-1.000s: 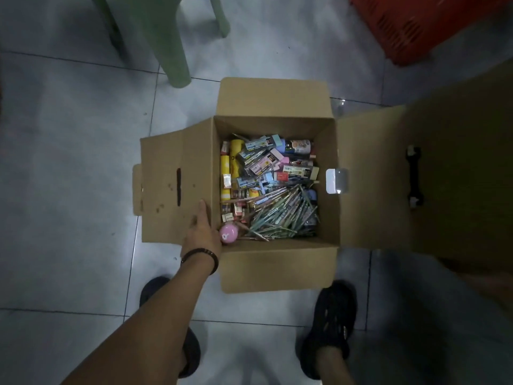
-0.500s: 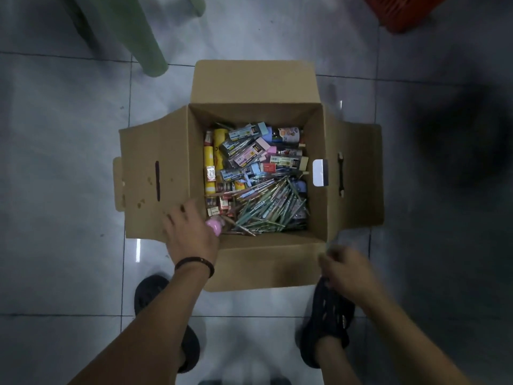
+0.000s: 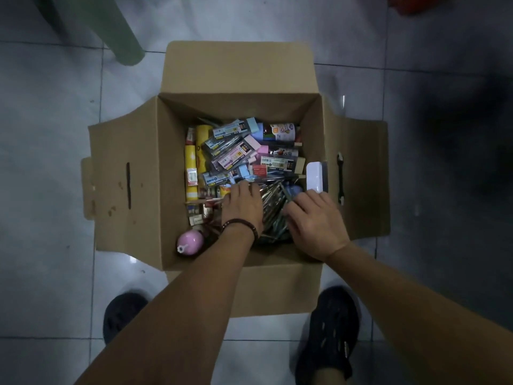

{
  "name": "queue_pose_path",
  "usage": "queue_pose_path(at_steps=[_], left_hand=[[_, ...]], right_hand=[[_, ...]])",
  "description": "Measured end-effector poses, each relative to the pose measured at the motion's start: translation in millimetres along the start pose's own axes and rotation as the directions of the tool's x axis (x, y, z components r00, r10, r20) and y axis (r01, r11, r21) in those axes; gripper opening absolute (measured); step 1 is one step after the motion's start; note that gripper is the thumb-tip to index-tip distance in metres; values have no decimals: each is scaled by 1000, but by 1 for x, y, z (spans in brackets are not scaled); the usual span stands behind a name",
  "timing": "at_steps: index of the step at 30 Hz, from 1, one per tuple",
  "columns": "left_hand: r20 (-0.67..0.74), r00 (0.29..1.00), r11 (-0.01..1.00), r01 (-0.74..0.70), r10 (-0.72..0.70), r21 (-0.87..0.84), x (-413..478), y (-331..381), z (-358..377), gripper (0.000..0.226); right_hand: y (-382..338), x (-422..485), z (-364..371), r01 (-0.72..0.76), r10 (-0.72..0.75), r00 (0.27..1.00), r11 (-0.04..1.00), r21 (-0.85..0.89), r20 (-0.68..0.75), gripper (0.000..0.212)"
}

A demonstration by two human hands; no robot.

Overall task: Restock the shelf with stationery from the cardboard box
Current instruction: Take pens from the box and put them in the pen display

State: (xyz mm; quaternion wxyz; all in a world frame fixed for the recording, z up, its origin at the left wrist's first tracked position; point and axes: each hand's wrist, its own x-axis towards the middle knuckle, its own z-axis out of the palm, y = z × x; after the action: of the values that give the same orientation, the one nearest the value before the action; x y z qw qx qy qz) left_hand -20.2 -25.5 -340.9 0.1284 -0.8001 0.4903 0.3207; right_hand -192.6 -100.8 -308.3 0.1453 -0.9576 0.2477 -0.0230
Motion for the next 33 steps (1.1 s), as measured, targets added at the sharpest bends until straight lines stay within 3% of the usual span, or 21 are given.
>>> queue_pose_path(at_steps=[4,8,11,15,17,19,22,24,27,29,31,33], left_hand=[[79,995,998,65,-66,20,7,0,10,68],[148,989,1000,0,3,-19,11,-9,13,46],[175,984,984,7,24,-176,15,-17,7,33],[231,973,894,111,-9,-434,20,-30,-3,32],[234,972,768,149,2,-624,19,-35,-7,23],[230,973,572,177,22,-801,15,-38,-17,17],[201,980,412,183,1,-893,9,-43,-32,5],[209,978,296,194,20,-935,3,-48,-38,11],[279,949,-147,300,149,-942,-12,-53,-41,19],[263,943,-328,318,203,-889,-28,-53,-45,28],[220,943,-397,307,250,-865,-49,-49,-51,33],[212,942,-438,311,260,-844,-70,-45,-62,45]], right_hand=[[1,-1,4,9,-6,999,999,47,-51,9],[1,-1,4,23,-19,998,998,55,-67,6],[1,-1,4,15,-12,999,997,69,-49,8],[0,0,3,6,-4,999,998,63,-46,8],[-1,0,3,4,-1,999,998,59,-52,7],[-1,1,3,4,-1,999,998,55,-47,7],[-1,-1,2,2,0,1000,999,54,-31,8],[-1,-1,1,-5,6,1000,999,48,-10,10],[-4,3,-6,-42,39,998,996,76,39,12],[-13,9,-17,-145,134,988,972,187,71,9],[-30,20,-35,-403,372,915,817,412,156,4],[-47,36,-56,-596,576,766,468,653,286,2]])
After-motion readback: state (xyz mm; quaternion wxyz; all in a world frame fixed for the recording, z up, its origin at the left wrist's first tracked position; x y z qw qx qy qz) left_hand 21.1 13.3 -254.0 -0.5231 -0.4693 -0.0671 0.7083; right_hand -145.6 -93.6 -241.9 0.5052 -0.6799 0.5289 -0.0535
